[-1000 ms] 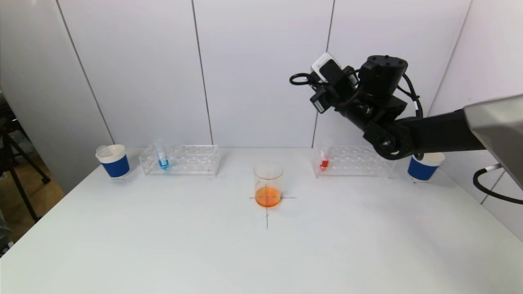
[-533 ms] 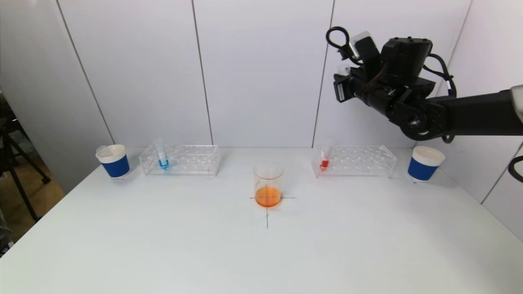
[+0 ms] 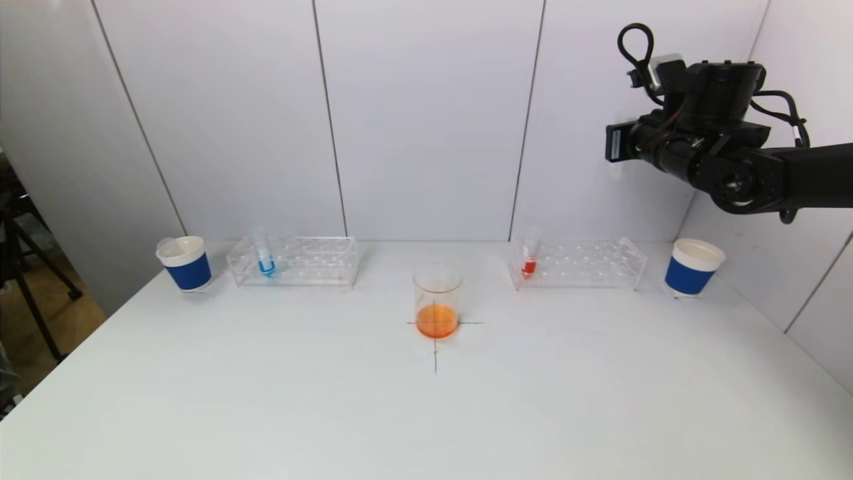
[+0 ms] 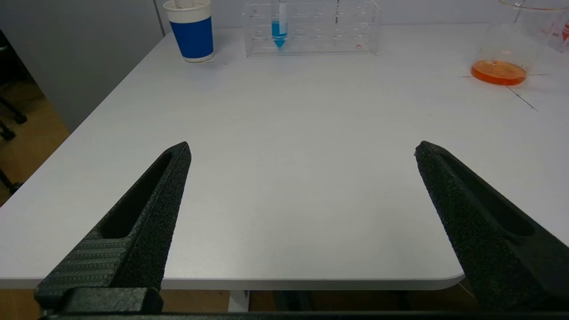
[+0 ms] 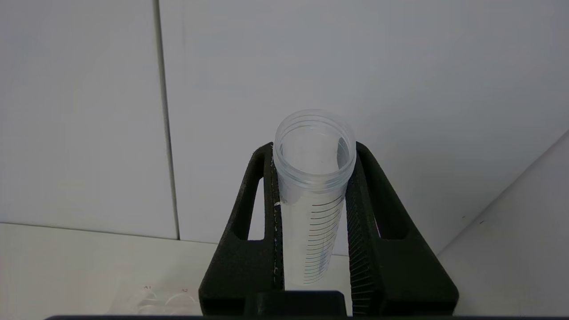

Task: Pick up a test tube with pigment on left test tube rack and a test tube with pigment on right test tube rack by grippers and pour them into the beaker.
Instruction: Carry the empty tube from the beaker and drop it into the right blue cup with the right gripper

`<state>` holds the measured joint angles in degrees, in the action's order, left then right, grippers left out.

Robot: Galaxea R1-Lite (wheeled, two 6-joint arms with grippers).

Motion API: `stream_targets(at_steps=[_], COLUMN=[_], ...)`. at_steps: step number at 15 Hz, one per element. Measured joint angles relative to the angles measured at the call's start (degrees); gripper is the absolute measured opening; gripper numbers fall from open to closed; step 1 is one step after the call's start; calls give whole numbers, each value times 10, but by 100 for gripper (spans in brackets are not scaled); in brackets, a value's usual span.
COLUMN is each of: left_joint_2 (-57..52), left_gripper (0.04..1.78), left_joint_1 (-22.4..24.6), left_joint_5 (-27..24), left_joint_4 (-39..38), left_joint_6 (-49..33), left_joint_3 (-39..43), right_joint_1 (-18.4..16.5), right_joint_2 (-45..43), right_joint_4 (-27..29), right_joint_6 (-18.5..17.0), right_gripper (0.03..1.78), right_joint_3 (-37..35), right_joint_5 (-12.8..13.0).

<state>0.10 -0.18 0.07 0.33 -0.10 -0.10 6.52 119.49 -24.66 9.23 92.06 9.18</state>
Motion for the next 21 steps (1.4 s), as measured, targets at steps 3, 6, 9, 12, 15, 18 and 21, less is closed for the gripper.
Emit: stream_targets(at_steps=[3, 6, 9, 12, 15, 18, 21], left_joint_2=[0, 0, 0, 0, 0, 0, 0], left_gripper=[176, 176, 176, 176, 176, 176, 176], left_joint_1=[0, 0, 0, 0, 0, 0, 0], left_joint_5=[0, 0, 0, 0, 0, 0, 0], left_joint_4=[0, 0, 0, 0, 0, 0, 0], left_joint_6=[0, 0, 0, 0, 0, 0, 0], left_joint_3=[0, 0, 0, 0, 0, 0, 0], right_joint_1=[-24, -36, -45, -47, -48, -47, -48], right_joint_2=[9, 19, 36, 53, 64, 67, 67], right_joint_4=[7, 32, 35, 35, 33, 26, 25], right_joint_6=[-26, -58, -71, -95, -117, -122, -132], right_gripper=[47, 47, 47, 47, 47, 47, 47], right_joint_3=[-7, -10, -11, -9, -17, -34, -38], right_joint_5=[0, -1, -1, -1, -1, -2, -1])
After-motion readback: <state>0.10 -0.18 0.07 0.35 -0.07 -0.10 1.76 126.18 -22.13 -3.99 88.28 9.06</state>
